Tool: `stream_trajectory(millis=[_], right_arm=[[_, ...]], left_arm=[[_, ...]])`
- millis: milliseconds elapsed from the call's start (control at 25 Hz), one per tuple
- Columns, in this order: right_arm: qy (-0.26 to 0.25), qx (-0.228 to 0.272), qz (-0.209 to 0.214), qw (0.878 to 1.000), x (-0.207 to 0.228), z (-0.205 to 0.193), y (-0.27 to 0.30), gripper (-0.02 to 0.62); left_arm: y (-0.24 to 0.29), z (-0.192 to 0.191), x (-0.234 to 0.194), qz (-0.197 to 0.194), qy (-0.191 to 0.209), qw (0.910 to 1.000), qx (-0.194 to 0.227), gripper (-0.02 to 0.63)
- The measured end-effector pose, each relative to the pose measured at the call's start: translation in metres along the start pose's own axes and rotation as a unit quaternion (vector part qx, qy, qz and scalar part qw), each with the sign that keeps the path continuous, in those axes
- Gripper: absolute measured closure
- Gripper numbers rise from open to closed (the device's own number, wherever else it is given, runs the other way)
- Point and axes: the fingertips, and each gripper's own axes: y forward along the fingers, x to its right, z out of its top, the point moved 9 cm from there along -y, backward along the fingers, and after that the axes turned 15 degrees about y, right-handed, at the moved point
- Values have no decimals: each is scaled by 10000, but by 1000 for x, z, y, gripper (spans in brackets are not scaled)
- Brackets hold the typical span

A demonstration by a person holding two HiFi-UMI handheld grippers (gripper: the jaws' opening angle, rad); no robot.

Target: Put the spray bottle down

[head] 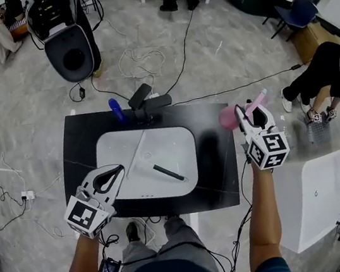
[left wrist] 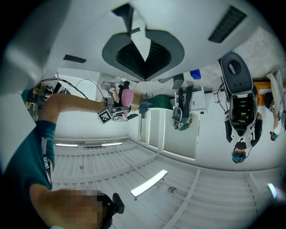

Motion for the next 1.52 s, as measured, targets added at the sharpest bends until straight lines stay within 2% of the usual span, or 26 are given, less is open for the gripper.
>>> stream_trajectory(millis=[320, 840, 1040, 1320, 1520], right_arm=[[-19, -128, -101, 9999, 42, -34, 49, 417], [53, -376, -204, 9991, 105, -79, 114, 417], [61, -478, -252, 9985, 125, -89, 131, 417], [32, -559, -250, 9981, 117, -110, 133, 416], [19, -498, -196, 9986, 117, -110, 135, 413]], left_arm=[[37, -15, -7, -130, -47, 9998, -145, 601], [100, -41, -18, -161, -354, 9988, -289, 601], [120, -41, -22, -218, -308, 9987, -355, 601], [111, -53, -20, -218, -377, 9984, -351, 601], [111, -54, -21, -215, -402, 9983, -354, 601]])
